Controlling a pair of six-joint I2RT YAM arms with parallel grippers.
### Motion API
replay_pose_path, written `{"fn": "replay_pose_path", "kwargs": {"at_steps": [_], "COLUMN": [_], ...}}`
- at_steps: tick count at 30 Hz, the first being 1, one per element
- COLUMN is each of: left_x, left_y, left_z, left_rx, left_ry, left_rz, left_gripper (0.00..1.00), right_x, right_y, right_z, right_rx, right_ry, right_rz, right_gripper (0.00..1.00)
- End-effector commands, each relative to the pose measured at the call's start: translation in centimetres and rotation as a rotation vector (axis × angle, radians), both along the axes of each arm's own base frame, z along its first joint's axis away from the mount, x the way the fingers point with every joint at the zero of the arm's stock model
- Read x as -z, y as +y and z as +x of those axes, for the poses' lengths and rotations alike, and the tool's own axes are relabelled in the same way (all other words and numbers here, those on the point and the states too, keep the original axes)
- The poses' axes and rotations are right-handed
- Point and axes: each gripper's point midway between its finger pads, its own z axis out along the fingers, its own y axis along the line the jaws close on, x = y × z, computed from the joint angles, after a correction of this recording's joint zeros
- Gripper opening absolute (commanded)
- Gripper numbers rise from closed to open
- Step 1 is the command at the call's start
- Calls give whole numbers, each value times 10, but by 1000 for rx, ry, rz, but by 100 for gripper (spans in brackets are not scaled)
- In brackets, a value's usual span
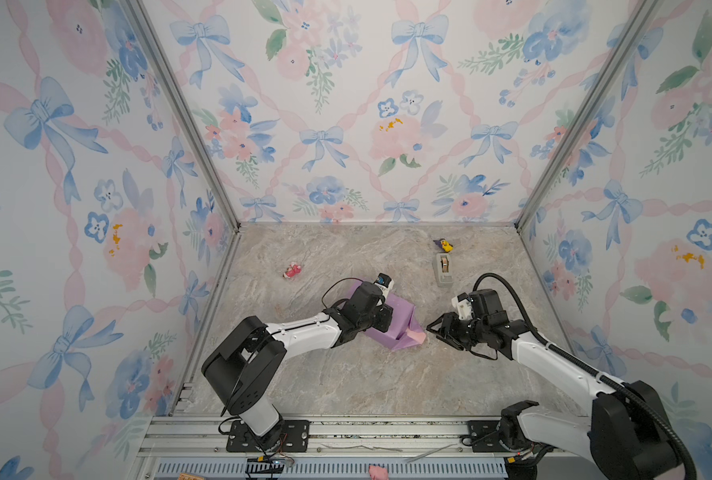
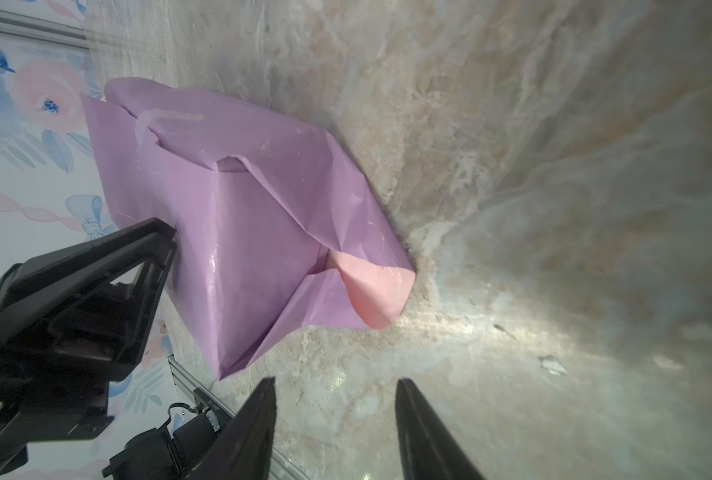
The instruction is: Wrap the gift box in paper
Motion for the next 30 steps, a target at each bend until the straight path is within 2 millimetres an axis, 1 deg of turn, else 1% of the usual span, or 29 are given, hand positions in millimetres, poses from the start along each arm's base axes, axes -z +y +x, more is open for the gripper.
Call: {"fn": "replay_pose_path", "kwargs": {"at_steps": [1, 5, 8, 12, 15, 18, 23, 26, 30], "left_x": [3, 10, 13, 8, 9, 10, 8, 7, 6], "left_y": [1, 4, 5, 4, 4, 5, 4, 4, 5], "left_z": [1, 1, 1, 2, 3, 3, 4, 5, 6], "left_rx": [-2, -14, -18, -18, -21, -22, -22, -23, -24], "left_ry": [12, 33, 42, 33, 31, 33, 27, 23, 19], "left_rz": [-26, -25, -28, -42, -40, -45, -51, -56, -60], "left_gripper": [18, 18, 18, 18, 18, 18, 18, 18, 18], "right_x": [5, 21, 33, 48, 55, 59, 63, 62, 56], "right_y": [9, 28, 39, 40, 45, 50, 46, 47, 51], "right_z": [-10, -21, -25, -23, -19, -16, -9, -3, 9], "right_rx": [100, 126, 139, 157, 173, 187, 236, 249, 248], "right_ry": [50, 102, 130, 150, 158, 154, 117, 84, 17], "right_rz": [75, 112, 124, 96, 108, 118, 113, 120, 145], "right_gripper": [51, 52, 52, 52, 52, 52, 52, 52, 52]}}
